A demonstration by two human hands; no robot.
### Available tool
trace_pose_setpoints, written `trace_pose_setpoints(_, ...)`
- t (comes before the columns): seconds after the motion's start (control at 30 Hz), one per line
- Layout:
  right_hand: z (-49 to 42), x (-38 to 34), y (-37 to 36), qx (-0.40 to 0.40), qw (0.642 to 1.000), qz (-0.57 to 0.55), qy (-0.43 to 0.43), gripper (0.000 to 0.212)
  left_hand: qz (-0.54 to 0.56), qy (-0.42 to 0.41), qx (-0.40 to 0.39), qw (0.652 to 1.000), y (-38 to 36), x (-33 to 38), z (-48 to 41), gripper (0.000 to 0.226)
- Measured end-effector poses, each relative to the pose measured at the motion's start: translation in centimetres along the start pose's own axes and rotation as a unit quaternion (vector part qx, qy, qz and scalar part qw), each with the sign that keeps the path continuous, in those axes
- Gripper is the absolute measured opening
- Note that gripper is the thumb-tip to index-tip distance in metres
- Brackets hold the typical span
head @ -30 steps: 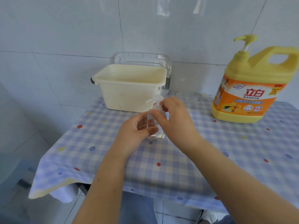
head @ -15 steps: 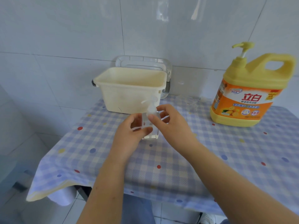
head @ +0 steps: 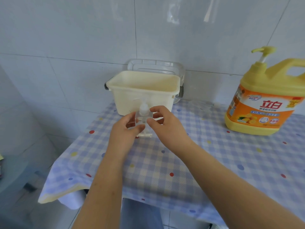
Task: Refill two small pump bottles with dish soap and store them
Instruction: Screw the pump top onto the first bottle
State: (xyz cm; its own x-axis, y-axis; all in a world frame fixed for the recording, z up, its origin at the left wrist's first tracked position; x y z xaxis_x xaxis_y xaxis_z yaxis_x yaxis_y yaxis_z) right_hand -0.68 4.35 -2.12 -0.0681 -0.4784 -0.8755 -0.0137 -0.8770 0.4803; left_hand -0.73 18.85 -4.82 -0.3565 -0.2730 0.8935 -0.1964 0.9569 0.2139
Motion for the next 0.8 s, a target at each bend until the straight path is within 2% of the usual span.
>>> trace_pose_setpoints(0.13, 0.0, 0.1, 0.1, -0.002, 1.0, 0.001, -0.002, 0.031, 0.003, -0.001, 0.012, 1.0, 0.0, 0.0, 0.2, 0.04)
trace_pose_setpoints(0.33, 0.2, 0.6, 0.5, -0.005, 1.0, -0.006, -0.006, 0.031, 0.043, 0.023, 0.075, 0.996, -0.6, -0.2, 1.5, 0.041)
trace_pose_setpoints(0.47, 0.4, 1.0, 1.4, 0.004, 1.0, -0.013, -0.014, 0.031, -0.01, 0.02, 0.17, 0.985, -0.4, 0.7, 3.1, 0.039)
trace_pose_setpoints(0.57, 0.5, 1.3, 2.4, 0.017, 1.0, -0.019, -0.013, 0.03, -0.022, -0.017, 0.24, 0.97, -0.4, 2.5, 4.4, 0.031)
trace_pose_setpoints(0.63, 0.5, 1.5, 3.2, 0.026, 0.999, -0.024, -0.016, 0.029, -0.018, -0.051, 0.244, 0.968, -1.2, 3.8, 5.1, 0.029)
trace_pose_setpoints(0.8, 0.3, 2.4, 5.4, 0.057, 0.998, -0.033, -0.019, 0.025, 0.011, -0.085, 0.18, 0.98, -4.1, 5.4, 5.1, 0.028)
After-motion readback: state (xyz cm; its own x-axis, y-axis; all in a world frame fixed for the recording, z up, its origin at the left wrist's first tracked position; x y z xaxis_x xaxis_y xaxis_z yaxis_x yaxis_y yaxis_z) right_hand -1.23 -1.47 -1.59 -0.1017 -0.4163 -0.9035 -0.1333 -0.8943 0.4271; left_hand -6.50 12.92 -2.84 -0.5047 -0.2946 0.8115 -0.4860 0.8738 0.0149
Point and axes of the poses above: each hand's wrist, its own z-axis away from the middle knuckle, its own y-axis out of the back of the hand, x = y × z, the point moved 5 cm from there along -z, towards the middle knuckle, and after that the axes turned 15 degrees about -y, right-handed, at the moved point
